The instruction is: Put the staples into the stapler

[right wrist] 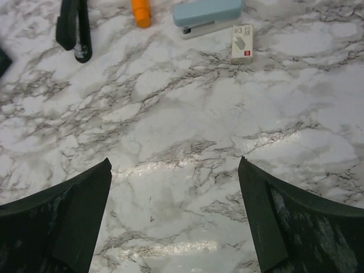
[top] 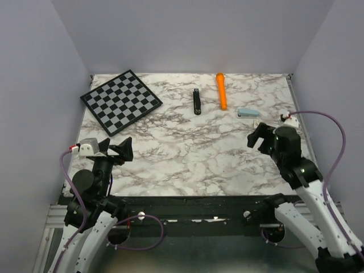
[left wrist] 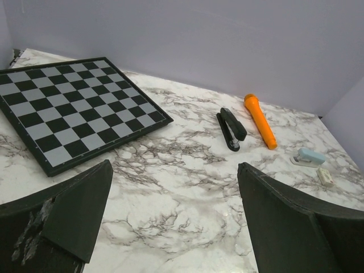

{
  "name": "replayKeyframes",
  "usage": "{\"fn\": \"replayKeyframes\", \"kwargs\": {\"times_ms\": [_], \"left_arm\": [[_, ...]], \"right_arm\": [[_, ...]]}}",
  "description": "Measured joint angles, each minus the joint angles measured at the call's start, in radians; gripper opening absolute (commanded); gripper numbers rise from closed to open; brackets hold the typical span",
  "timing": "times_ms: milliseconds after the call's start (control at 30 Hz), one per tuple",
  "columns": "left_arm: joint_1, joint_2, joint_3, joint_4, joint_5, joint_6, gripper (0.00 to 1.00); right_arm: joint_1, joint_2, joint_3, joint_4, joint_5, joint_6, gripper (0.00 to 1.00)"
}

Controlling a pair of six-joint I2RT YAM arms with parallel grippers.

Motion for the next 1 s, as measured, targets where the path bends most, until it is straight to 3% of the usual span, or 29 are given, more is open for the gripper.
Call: {"fn": "replayKeyframes", "kwargs": {"times_ms": [267, 467, 700, 1000], "left_arm": [[0.0, 0.054, 0.0, -0.014, -0.007, 0.001, 0.99], [0.0, 0.069, 0.0, -0.014, -0.008, 0.003, 0.99], [0.0, 0.074, 0.0, -0.015, -0.019, 0.007, 0.99], [0.0, 0.089, 0.0, -0.015, -0.037, 0.016, 0.99]], "right_arm": [[-0.013, 0.503, 0.176, -0.005, 0.099, 0.032, 1.0], [-0.101, 0.824, 0.318, 0.012, 0.085, -0.009, 1.0], [-0.257, 1.045, 0.437, 0.053, -0.042, -0.067, 1.0], [-0.37, 1.243, 0.531, 0.08, -0.176, -0.141, 0.96]]}}
